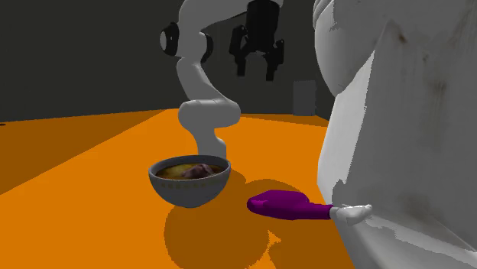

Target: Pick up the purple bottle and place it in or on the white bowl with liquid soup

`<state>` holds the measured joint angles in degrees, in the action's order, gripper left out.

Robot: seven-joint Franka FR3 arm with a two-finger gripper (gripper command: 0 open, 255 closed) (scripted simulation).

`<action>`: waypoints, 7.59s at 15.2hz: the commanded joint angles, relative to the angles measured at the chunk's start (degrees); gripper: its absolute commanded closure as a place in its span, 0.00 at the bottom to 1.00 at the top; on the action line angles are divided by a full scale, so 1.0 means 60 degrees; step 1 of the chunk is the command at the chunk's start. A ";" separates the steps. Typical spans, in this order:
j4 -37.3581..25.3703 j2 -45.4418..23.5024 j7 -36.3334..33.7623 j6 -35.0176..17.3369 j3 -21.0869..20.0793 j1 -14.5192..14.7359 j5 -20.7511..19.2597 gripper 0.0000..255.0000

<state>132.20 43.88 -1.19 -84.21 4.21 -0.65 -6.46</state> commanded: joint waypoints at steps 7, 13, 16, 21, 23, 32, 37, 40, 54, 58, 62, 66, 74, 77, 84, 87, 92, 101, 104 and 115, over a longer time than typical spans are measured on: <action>0.1355 -0.0521 0.0258 -0.2463 0.0791 -0.0079 0.0234 0.00; 0.2197 -0.1708 0.0738 -0.5024 0.1620 0.0012 0.0693 0.00; 0.2399 -0.2548 0.1129 -0.6301 0.2064 0.0180 0.1115 0.00; 0.2372 -0.4264 0.2193 -0.8279 0.2879 0.0740 0.2388 0.00; 0.2219 -0.5047 0.2845 -0.8951 0.3222 0.1065 0.3211 0.00; 0.2317 -0.6209 0.3714 -1.0072 0.3358 0.1507 0.4433 0.00; 0.2317 -0.6209 0.3714 -1.0072 0.3356 0.1505 0.4434 0.00; 0.2317 -0.6208 0.3713 -1.0070 0.3356 0.1505 0.4432 1.00; 0.2153 -0.5642 0.3140 -0.9458 0.3261 0.1345 0.3805 1.00; 0.1971 -0.5241 0.2768 -0.8945 0.3169 0.1226 0.3422 1.00; 0.1749 -0.4887 0.2456 -0.8422 0.3076 0.1126 0.3123 1.00; 0.1489 -0.4577 0.2191 -0.7896 0.2987 0.1045 0.2890 1.00; 0.0868 -0.4087 0.1766 -0.6848 0.2830 0.0935 0.2567 1.00; 0.0602 -0.3945 0.1634 -0.6459 0.2779 0.0909 0.2483 1.00; 0.0678 -0.3155 0.1606 -0.5758 0.2817 0.0638 0.2132 1.00; 0.1346 -0.2240 0.1856 -0.5483 0.2997 0.0224 0.1737 1.00; 0.2230 -0.0789 0.2385 -0.4837 0.3371 -0.0577 0.1045 1.00; 0.3045 0.1372 0.3753 -0.3276 0.4351 -0.2234 -0.0299 1.00; 0.3305 0.1533 0.3983 -0.3343 0.4572 -0.2455 -0.0522 1.00; 0.4412 0.1234 0.4248 -0.4709 0.5124 -0.2598 -0.0913 1.00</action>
<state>158.30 51.42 24.15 -111.93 34.70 -16.16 -11.77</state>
